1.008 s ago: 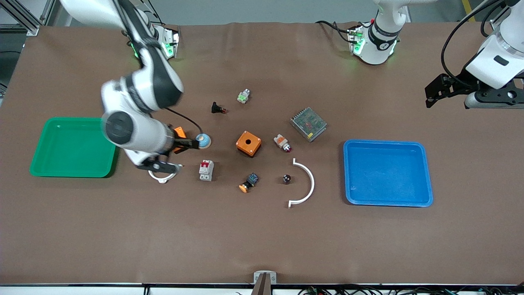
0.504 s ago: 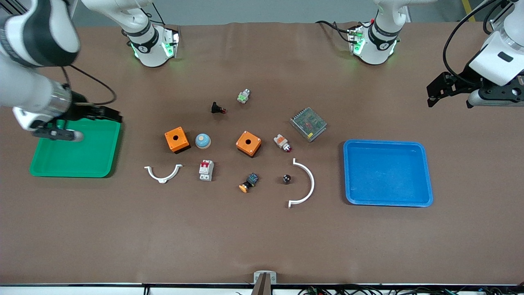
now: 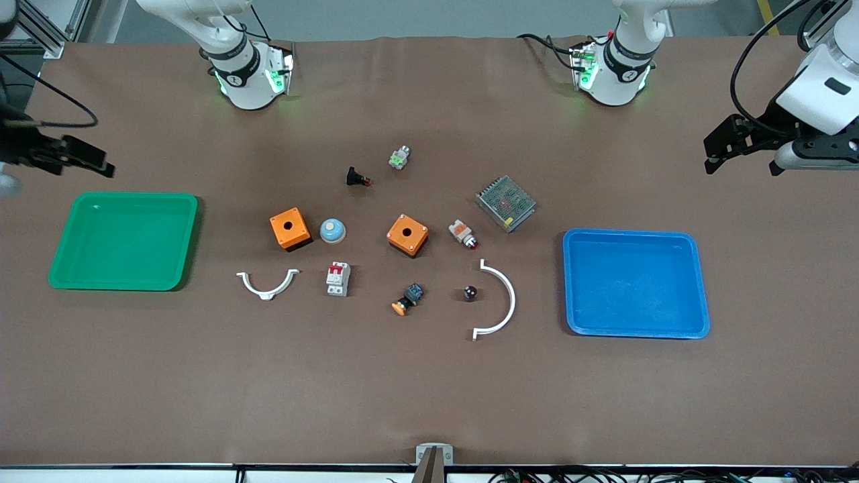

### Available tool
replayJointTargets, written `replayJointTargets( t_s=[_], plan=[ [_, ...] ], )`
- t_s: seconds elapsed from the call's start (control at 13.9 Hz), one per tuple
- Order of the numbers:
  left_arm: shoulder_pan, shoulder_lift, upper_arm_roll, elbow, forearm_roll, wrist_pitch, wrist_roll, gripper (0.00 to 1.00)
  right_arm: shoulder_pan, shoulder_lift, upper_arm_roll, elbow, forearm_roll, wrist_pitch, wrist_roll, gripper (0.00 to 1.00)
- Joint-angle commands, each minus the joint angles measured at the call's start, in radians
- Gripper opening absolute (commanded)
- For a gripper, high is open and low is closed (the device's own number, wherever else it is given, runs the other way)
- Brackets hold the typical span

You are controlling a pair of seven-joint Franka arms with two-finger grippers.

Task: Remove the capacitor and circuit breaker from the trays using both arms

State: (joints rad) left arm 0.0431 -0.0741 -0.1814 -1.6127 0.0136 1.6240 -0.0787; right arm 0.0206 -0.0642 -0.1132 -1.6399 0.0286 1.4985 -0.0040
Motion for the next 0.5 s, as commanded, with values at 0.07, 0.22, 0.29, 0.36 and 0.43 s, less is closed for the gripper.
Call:
replayJointTargets(
  t_s=[0.07, 0.22, 0.29, 0.36, 0.43],
  plan=[
    [0.014, -0.009, -0.006, 0.016, -0.017, -0.027, 0.016, 1.00, -0.010, 0.012, 0.017, 0.106, -0.027, -0.030, 0.004, 1.00],
    [0.012, -0.007, -0.007, 0.016, -0.017, -0.027, 0.014, 1.00, -0.011, 0.030, 0.015, 0.139, -0.019, -0.030, 0.002, 1.00],
    [0.012, -0.007, -0.006, 0.016, -0.017, -0.027, 0.013, 1.00, -0.011, 0.032, 0.015, 0.143, -0.019, -0.029, 0.002, 1.00],
    [0.012, -0.007, -0.007, 0.016, -0.017, -0.027, 0.011, 1.00, -0.013, 0.033, 0.015, 0.144, -0.021, -0.027, 0.002, 1.00],
    [0.012, -0.007, -0.006, 0.016, -0.017, -0.027, 0.007, 1.00, -0.011, 0.033, 0.015, 0.144, -0.021, -0.027, 0.002, 1.00]
  ],
)
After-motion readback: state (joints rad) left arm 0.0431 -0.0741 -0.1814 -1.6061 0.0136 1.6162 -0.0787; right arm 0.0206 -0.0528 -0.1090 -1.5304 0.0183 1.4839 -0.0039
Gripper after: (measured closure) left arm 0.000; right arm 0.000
